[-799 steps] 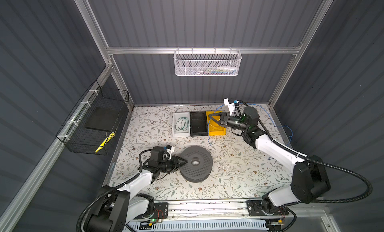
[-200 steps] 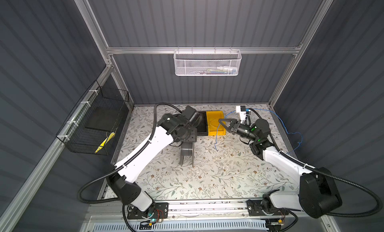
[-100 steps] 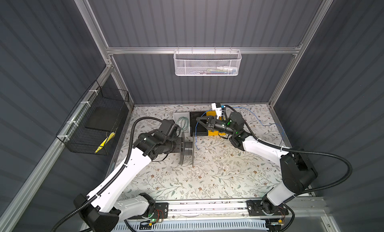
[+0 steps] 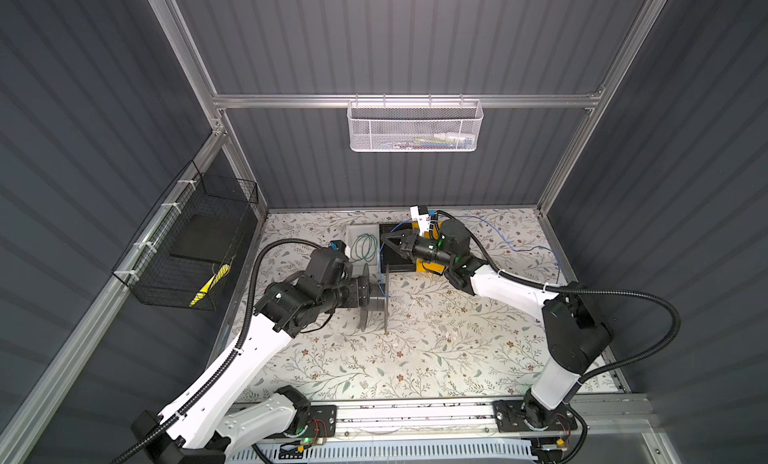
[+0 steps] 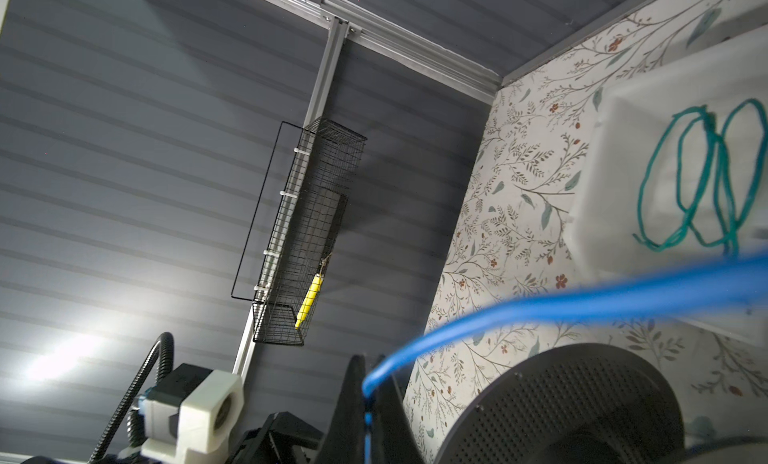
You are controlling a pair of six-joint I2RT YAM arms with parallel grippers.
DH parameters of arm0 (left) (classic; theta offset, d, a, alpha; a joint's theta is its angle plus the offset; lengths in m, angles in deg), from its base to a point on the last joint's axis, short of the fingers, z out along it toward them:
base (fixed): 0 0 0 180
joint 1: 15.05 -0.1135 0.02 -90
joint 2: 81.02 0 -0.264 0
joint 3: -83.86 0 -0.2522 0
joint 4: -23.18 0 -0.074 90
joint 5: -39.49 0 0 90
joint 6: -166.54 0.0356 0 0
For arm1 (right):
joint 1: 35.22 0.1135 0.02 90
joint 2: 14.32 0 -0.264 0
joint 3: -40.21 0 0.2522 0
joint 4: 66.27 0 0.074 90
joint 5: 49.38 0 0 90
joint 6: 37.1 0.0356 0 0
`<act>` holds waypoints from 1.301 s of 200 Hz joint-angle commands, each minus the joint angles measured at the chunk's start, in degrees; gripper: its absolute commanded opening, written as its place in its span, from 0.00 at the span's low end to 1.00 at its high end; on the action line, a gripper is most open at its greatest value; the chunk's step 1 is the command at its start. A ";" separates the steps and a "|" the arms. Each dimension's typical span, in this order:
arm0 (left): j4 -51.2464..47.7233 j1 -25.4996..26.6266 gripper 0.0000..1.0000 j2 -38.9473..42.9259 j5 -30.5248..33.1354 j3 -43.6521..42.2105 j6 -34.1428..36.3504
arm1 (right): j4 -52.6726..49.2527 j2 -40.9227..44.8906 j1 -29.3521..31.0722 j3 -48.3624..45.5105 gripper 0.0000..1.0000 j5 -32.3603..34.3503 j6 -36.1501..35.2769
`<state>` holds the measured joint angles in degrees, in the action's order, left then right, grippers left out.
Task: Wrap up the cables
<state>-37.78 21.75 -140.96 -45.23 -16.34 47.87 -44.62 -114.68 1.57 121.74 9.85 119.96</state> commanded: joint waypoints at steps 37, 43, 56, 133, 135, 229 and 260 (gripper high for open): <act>8.31 0.08 0.82 0.83 -2.36 -5.39 -1.22 | 0.83 -4.42 1.44 4.74 0.00 2.59 -0.14; 9.01 0.11 0.82 0.65 -2.54 -5.69 -1.22 | 1.13 -4.84 1.63 4.87 0.00 2.77 -0.14; 10.49 0.12 0.82 0.81 -2.82 -6.51 -1.30 | 1.55 -5.38 1.90 4.89 0.00 3.15 -0.04; 12.05 0.07 0.82 1.39 0.20 -8.23 -0.95 | -1.66 -3.33 2.48 7.34 0.00 4.04 -0.01; 12.05 0.11 0.82 1.40 0.35 -8.35 -0.91 | -1.69 -3.31 2.42 7.41 0.00 4.02 -0.03; 14.56 -0.39 0.79 3.07 6.51 -12.83 1.23 | -3.78 3.04 0.09 4.40 0.00 4.04 -0.07; 16.27 -1.26 0.78 -0.24 4.71 -12.23 3.69 | -4.34 5.60 -1.20 3.39 0.00 3.82 -0.02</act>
<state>-23.40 21.33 -139.08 -39.99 -29.67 48.55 -48.66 -111.33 1.38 125.89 13.66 119.99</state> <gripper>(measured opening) 0.781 0.047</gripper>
